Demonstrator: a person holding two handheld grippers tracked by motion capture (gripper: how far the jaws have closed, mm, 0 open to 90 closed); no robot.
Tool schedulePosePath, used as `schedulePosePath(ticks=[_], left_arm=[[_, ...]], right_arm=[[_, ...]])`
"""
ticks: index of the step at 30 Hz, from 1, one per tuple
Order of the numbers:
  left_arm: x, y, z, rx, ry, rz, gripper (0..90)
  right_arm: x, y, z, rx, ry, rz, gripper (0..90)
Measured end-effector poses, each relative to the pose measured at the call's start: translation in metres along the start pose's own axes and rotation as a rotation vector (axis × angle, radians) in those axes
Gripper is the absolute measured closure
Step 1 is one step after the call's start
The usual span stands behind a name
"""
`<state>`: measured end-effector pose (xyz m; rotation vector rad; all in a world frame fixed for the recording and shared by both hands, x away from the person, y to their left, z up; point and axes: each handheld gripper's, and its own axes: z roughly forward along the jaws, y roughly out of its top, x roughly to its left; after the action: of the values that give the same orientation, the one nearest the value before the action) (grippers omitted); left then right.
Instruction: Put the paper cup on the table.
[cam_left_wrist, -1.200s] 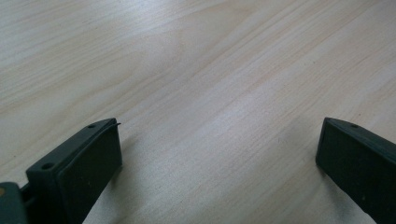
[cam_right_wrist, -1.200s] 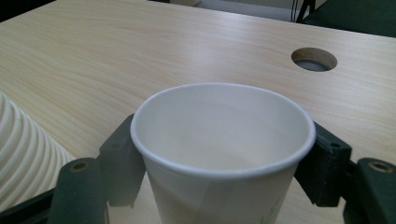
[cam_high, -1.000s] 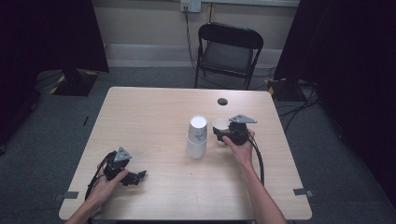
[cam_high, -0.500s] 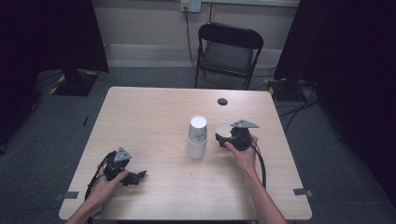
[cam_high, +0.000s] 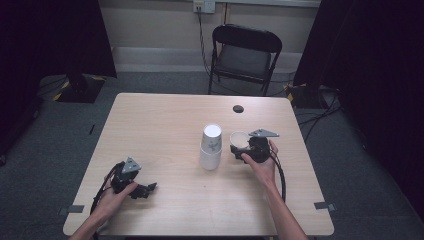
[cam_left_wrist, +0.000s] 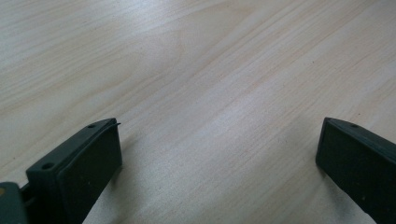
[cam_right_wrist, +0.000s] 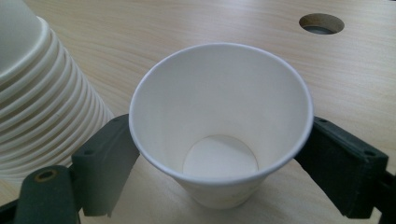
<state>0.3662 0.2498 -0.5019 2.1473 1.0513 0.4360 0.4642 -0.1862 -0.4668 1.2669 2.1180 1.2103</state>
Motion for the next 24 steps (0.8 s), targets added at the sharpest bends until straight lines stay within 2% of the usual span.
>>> schedulePosePath(ticks=[3, 10, 13, 15, 19, 24], left_arm=[[0.0, 0.0, 0.0, 0.0, 0.0, 0.0, 0.0], [0.0, 0.0, 0.0, 0.0, 0.0, 0.0, 0.0], [0.0, 0.0, 0.0, 0.0, 0.0, 0.0, 0.0], [0.0, 0.0, 0.0, 0.0, 0.0, 0.0, 0.0], [0.0, 0.0, 0.0, 0.0, 0.001, 0.0, 0.0], [0.0, -0.001, -0.001, -0.004, 0.003, 0.004, 0.2]], right_arm=[[-0.001, -0.003, -0.002, -0.001, 0.004, 0.015, 14.4], [0.0, -0.011, -0.014, 0.002, 0.0, 0.005, 14.3], [-0.002, -0.014, -0.019, 0.022, 0.006, 0.02, 14.4], [-0.002, -0.017, -0.024, 0.021, -0.008, 0.019, 14.5], [-0.002, -0.021, -0.035, 0.038, 0.0, 0.028, 14.3], [0.001, -0.025, -0.055, 0.023, 0.004, 0.03, 14.3]])
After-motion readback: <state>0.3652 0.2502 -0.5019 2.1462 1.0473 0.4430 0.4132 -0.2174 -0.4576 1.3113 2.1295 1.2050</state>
